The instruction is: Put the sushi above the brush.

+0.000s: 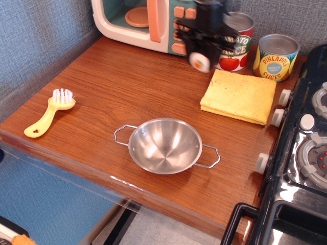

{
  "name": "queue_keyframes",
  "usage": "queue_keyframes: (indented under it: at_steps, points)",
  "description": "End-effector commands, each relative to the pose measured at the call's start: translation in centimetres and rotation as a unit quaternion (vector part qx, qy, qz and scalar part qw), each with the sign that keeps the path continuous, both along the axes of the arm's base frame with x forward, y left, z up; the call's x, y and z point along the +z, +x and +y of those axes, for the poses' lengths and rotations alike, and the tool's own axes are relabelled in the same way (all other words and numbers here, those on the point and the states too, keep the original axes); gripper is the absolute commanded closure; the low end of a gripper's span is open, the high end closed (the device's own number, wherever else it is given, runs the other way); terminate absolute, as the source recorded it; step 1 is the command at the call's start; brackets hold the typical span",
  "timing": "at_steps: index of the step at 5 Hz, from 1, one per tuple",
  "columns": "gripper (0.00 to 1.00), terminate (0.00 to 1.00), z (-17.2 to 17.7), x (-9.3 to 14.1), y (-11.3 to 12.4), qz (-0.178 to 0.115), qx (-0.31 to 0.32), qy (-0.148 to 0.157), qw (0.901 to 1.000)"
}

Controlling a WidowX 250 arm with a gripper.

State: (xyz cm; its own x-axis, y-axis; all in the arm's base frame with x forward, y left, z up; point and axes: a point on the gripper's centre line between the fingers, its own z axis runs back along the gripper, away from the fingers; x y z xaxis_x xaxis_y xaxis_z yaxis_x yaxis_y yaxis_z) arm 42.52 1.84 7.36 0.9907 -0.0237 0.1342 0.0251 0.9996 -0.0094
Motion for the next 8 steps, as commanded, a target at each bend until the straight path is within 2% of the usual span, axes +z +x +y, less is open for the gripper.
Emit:
queue_keyframes:
  at_steps: [1, 2, 3, 4, 5, 6, 8]
  points:
    - [1.00, 0.00, 9.6, 3.3, -0.8, -0.026, 0.076, 0.036, 0.9961]
    - [1.00, 0.00, 13.0, 2.0, -1.2, -0.006, 0.093, 0.044, 0.9947]
    - [1.00, 0.00, 14.7, 0.6, -1.6, 0.019, 0.100, 0.059, 0.9931]
    - [1.00, 0.00, 15.2, -0.1, -2.1, 0.028, 0.102, 0.062, 0.9924]
    - [1.00, 0.00, 15.0, -0.5, -2.4, 0.034, 0.098, 0.078, 0.9916]
    - [0.00, 0.00, 14.9, -0.2, -2.6, 0.035, 0.089, 0.094, 0.9910]
    - [0.00, 0.00, 14.2, 1.8, -3.9, 0.011, 0.077, 0.098, 0.9921]
